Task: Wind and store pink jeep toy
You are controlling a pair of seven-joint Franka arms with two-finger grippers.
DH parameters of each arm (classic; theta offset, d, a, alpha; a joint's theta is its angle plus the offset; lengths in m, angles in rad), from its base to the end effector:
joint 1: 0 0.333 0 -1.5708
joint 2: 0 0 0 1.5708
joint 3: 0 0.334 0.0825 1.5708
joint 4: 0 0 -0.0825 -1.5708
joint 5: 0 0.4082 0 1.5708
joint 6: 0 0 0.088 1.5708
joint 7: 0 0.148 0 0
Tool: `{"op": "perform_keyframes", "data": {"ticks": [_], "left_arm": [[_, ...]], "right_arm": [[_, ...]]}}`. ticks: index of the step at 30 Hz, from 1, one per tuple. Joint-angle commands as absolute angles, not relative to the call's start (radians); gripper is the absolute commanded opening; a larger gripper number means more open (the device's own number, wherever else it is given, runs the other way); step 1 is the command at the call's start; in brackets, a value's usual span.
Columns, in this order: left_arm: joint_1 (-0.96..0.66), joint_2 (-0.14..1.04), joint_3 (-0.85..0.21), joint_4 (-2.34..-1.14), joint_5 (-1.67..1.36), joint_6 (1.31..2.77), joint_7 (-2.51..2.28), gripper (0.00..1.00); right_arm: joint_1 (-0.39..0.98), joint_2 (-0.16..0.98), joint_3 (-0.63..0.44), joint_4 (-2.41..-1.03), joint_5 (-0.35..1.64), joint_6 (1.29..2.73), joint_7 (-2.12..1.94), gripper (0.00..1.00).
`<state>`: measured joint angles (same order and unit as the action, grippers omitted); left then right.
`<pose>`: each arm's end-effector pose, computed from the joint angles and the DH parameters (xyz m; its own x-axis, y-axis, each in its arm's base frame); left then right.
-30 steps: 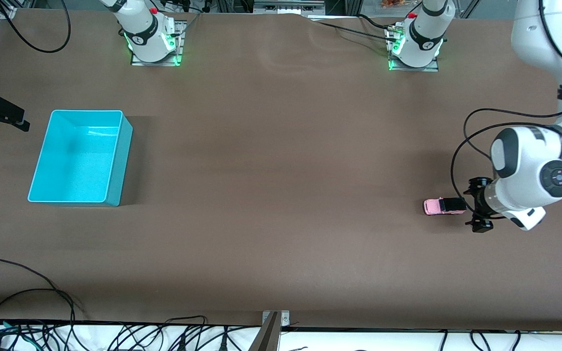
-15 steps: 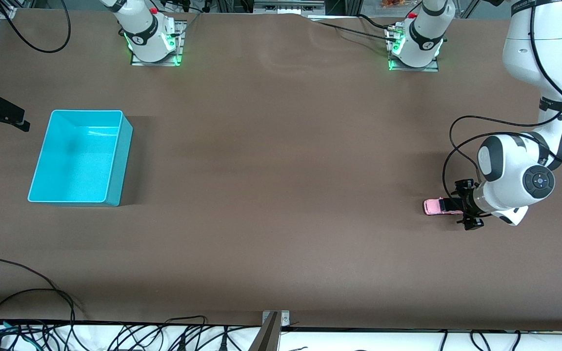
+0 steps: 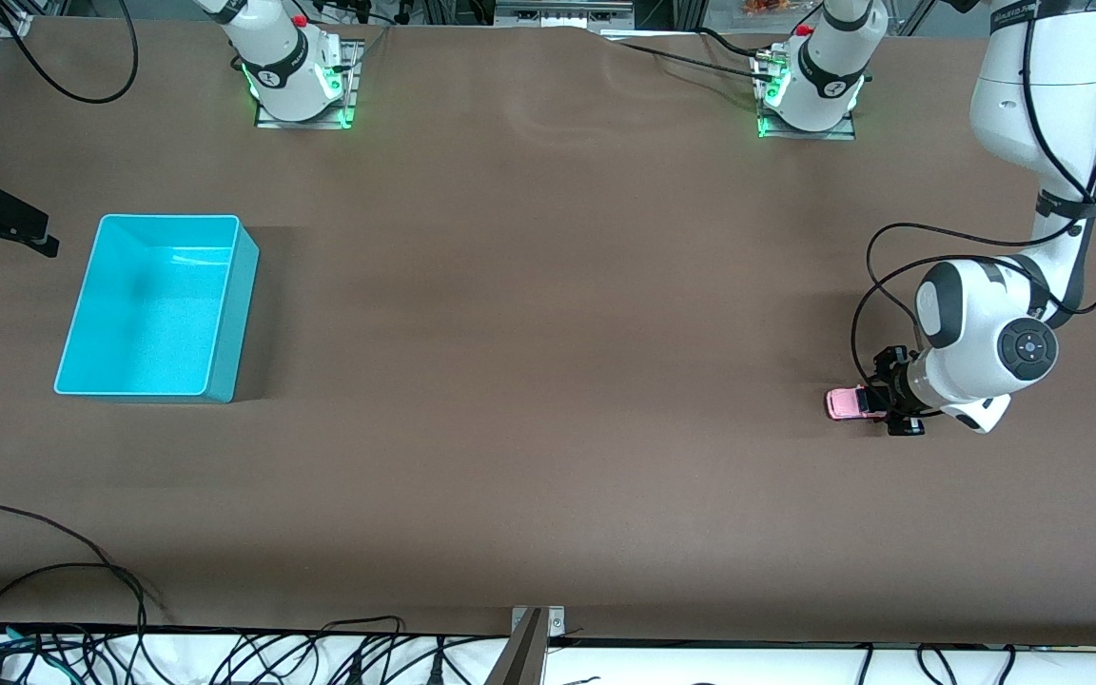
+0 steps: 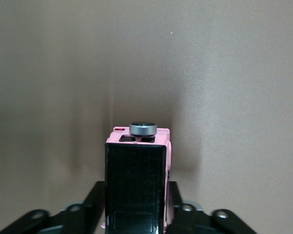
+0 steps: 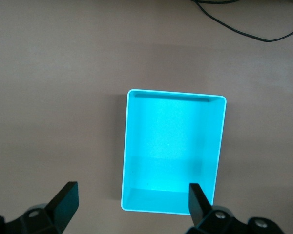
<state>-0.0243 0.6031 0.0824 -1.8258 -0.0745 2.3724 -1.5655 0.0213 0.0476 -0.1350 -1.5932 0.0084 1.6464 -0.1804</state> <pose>0.6657 0.0344 0.1548 -0.0944 0.9955 -0.0024 0.9941 0.0942 -0.0536 0.5964 -0.0653 0.5692 0.9978 0.0662 0.0063 0.0662 -0.9978 -0.0009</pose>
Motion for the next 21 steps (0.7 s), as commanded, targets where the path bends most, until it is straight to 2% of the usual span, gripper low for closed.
{"op": "perform_keyframes", "data": {"ticks": [1, 13, 21], "left_arm": [[-0.029, 0.580, 0.084, -1.836, -0.092, 2.373, -1.548, 0.00], [-0.126, 0.542, 0.084, -1.833, -0.077, 2.356, -1.565, 0.00], [-0.219, 0.560, 0.084, -1.841, -0.054, 2.359, -1.634, 0.00]], "right_arm": [[0.023, 0.054, -0.135, -1.577, 0.002, 1.641, -0.196, 1.00], [0.025, 0.054, -0.135, -1.577, 0.002, 1.643, -0.196, 1.00], [0.029, 0.054, -0.135, -1.577, 0.002, 1.643, -0.196, 1.00]]}}
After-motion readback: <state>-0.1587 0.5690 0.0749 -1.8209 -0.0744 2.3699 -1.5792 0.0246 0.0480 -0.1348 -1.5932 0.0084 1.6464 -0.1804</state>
